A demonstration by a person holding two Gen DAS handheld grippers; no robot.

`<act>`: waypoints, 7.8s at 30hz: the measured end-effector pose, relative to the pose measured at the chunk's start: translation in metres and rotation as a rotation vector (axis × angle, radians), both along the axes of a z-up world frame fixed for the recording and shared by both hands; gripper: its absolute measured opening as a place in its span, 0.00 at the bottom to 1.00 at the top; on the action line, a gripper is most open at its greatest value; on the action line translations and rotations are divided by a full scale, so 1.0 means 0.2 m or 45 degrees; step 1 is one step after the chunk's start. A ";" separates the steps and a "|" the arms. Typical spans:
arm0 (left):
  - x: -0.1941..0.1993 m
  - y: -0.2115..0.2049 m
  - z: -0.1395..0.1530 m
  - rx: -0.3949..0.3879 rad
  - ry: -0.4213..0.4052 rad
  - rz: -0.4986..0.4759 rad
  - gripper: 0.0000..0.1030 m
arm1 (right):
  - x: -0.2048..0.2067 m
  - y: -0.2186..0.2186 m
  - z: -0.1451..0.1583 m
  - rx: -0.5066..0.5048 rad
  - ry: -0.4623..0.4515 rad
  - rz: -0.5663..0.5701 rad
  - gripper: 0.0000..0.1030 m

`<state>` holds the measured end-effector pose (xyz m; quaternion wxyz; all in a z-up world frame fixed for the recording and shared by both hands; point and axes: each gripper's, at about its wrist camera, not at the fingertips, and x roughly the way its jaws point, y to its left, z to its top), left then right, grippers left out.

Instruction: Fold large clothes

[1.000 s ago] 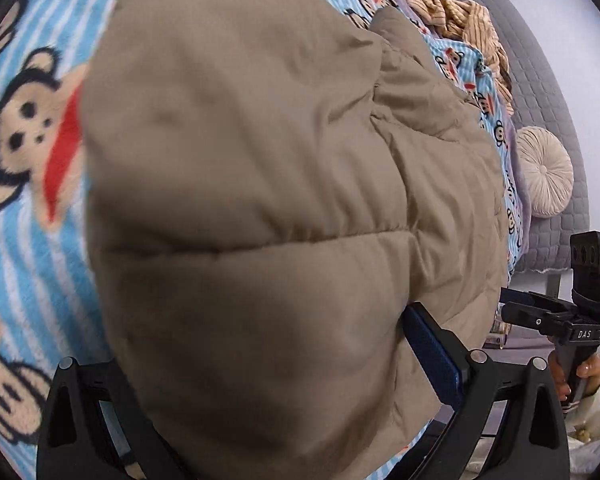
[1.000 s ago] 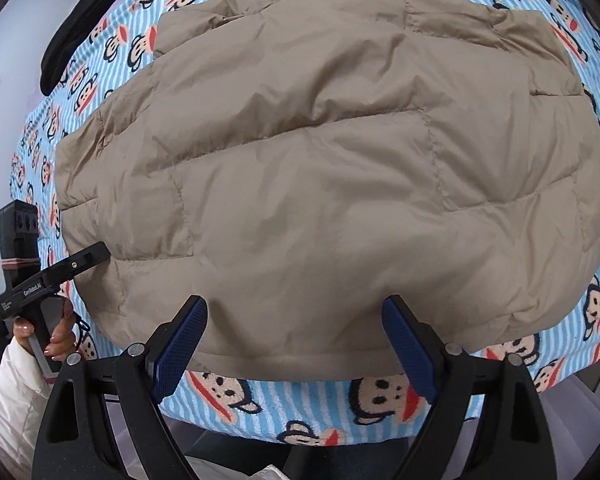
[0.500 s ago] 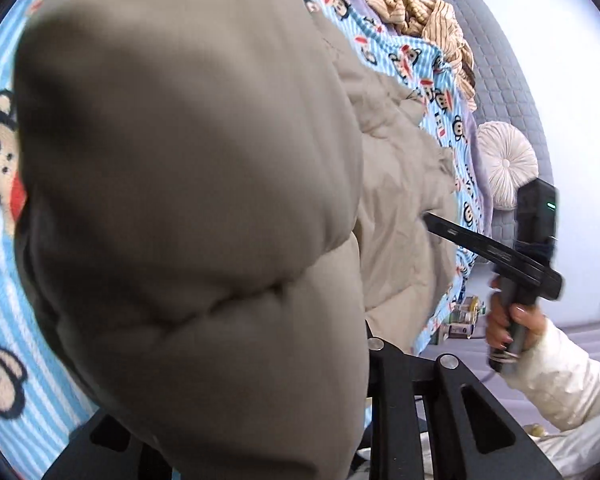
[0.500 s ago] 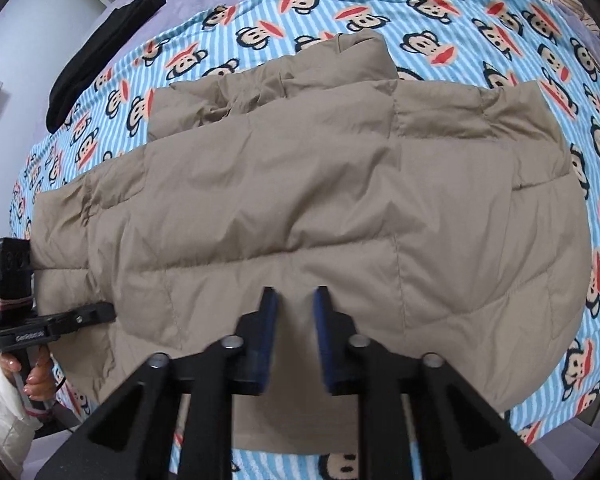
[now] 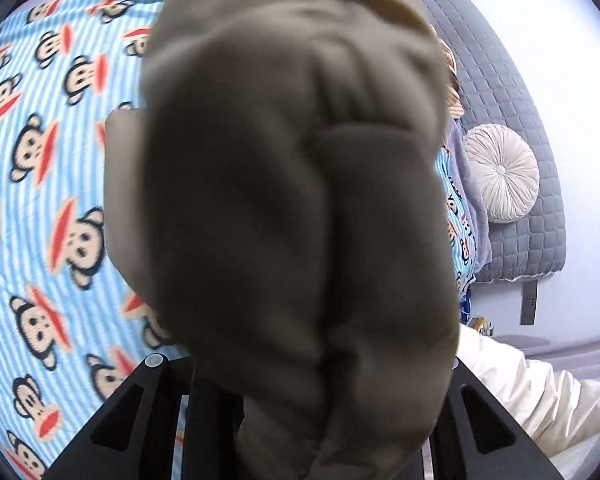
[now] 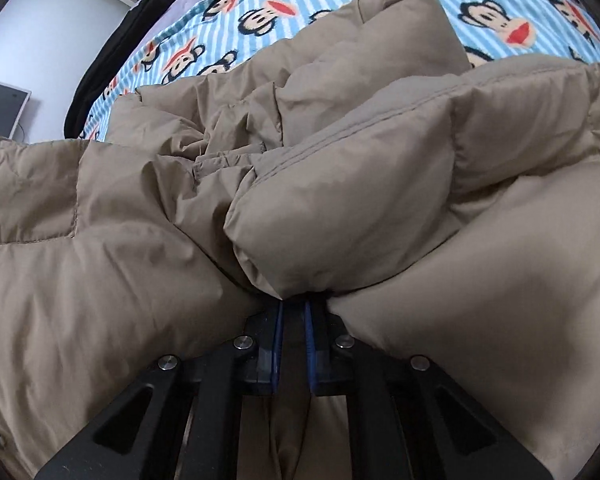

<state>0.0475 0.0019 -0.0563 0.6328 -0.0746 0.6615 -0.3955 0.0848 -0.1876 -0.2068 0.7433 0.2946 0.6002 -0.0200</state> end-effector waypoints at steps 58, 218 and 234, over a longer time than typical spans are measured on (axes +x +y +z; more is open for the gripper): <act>-0.08 -1.44 -0.36 0.423 -0.803 -0.197 0.66 | -1.38 -0.66 0.37 -0.012 -0.073 -0.581 0.12; -0.09 -0.93 -0.79 0.040 0.175 0.217 1.00 | -0.72 -1.24 -0.13 0.572 0.037 0.102 1.00; -0.22 -1.19 -0.58 0.271 -0.151 0.157 0.84 | -0.79 -1.19 -0.18 0.649 0.152 -0.097 0.95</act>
